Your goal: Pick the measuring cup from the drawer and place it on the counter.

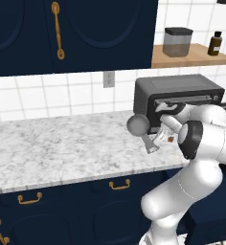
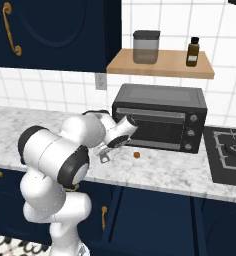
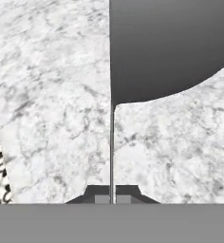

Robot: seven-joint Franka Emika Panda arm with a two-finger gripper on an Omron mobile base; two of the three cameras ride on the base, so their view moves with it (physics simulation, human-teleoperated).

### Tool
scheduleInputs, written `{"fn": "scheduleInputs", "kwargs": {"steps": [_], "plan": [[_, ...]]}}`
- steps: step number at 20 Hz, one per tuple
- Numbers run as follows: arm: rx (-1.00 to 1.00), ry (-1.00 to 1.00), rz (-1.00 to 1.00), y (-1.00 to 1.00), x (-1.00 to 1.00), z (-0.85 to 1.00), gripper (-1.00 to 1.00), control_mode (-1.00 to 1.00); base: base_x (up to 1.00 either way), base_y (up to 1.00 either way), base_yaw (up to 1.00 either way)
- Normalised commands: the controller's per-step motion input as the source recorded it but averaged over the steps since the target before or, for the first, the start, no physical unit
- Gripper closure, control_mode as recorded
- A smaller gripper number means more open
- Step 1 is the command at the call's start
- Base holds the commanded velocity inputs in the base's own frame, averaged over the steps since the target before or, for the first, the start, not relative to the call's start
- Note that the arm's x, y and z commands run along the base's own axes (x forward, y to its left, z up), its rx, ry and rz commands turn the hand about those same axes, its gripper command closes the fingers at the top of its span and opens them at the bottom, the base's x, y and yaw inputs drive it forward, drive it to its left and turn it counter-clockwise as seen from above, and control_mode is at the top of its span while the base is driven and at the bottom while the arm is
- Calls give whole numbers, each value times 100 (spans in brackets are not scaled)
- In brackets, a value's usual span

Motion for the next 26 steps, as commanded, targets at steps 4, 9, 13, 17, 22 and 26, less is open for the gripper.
{"fn": "scheduleInputs", "kwargs": {"steps": [4,9,13,17,22,26], "plan": [[-8,-24,-2,40,6,-67,-100,-100,0,0,0],[-2,-24,-5,17,0,-3,-100,-100,0,0,0],[2,-23,-7,0,-15,81,-100,-100,0,0,0],[4,-12,-7,-1,-19,100,-100,-100,0,0,0],[2,1,-10,-16,-41,100,-100,-100,0,0,0],[0,3,-14,-24,-36,100,-100,-100,0,0,0]]}}
